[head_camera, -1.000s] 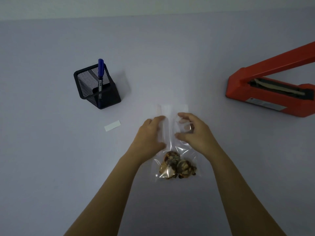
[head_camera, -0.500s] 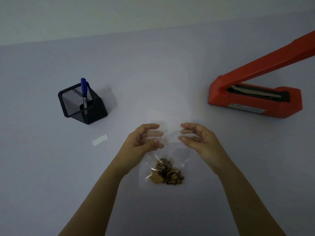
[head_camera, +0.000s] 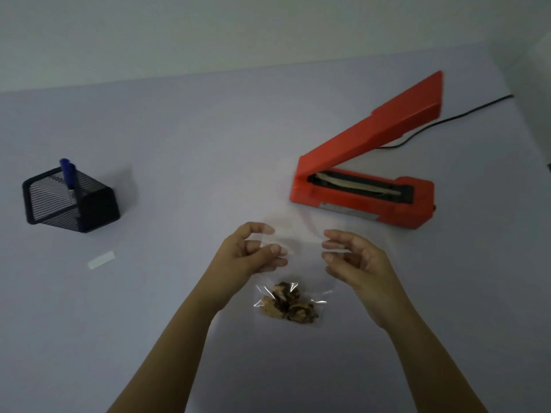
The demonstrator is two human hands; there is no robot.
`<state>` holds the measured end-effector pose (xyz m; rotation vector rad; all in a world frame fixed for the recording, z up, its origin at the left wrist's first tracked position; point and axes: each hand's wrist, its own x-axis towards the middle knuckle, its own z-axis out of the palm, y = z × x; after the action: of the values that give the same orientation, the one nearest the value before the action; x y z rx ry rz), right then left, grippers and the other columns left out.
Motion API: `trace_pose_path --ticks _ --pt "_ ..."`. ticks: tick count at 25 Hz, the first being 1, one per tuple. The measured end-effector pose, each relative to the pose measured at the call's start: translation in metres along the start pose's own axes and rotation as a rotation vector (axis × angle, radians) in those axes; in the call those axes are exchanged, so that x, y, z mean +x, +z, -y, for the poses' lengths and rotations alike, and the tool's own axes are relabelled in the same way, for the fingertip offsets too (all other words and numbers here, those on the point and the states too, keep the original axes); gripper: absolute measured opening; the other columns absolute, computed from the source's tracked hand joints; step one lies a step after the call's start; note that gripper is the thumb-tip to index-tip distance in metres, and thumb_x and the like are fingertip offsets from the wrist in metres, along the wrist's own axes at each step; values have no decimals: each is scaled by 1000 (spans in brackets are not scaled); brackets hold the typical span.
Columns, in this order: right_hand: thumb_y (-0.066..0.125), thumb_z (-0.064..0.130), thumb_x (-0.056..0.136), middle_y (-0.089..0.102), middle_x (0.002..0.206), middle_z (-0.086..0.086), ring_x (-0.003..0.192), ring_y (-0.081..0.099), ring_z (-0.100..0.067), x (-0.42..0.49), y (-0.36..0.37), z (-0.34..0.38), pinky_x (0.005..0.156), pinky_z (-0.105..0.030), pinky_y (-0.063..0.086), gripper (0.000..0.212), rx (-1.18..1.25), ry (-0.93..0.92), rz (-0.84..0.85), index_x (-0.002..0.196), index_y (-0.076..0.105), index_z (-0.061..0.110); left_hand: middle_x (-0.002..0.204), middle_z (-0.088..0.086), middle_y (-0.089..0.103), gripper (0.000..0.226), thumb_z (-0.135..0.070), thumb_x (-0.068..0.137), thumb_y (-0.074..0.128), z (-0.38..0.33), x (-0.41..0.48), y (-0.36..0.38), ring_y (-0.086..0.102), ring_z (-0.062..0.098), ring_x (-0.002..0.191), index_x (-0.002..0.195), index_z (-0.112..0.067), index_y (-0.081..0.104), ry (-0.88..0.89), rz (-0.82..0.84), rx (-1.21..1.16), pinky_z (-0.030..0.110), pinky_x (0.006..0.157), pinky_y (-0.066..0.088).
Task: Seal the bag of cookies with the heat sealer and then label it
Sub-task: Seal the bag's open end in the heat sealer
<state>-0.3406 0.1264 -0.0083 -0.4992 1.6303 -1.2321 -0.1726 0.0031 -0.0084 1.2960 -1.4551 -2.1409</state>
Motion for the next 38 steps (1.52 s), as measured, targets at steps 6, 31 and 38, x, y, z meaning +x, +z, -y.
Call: trace_pose_path --ticks 6,31,38 --pt "50 3 93 70 97 2 87 68 -8 7 -50 11 73 -16 54 28 -42 -38 -36 108 65 21 80 7 73 9 -8 90 56 -1 17 52 71 24 81 96 -5 61 -24 -29 -51 30 78 57" --pt "44 13 98 45 140 -9 132 40 -16 23 -78 113 110 -20 32 38 -576 -792 -458 134 43 4 73 8 70 31 -26 96 49 -16 54 99 67 8 56 90 2 63 -65 -274 141 16 54 53" --pt "35 20 100 29 152 -11 144 17 -25 31 -63 147 117 -47 17 45 -975 -1000 -117 143 30 7 74 7 71 31 -26 96 49 -16 54 102 62 1 48 89 1 63 -77 -294 138 14 50 51"
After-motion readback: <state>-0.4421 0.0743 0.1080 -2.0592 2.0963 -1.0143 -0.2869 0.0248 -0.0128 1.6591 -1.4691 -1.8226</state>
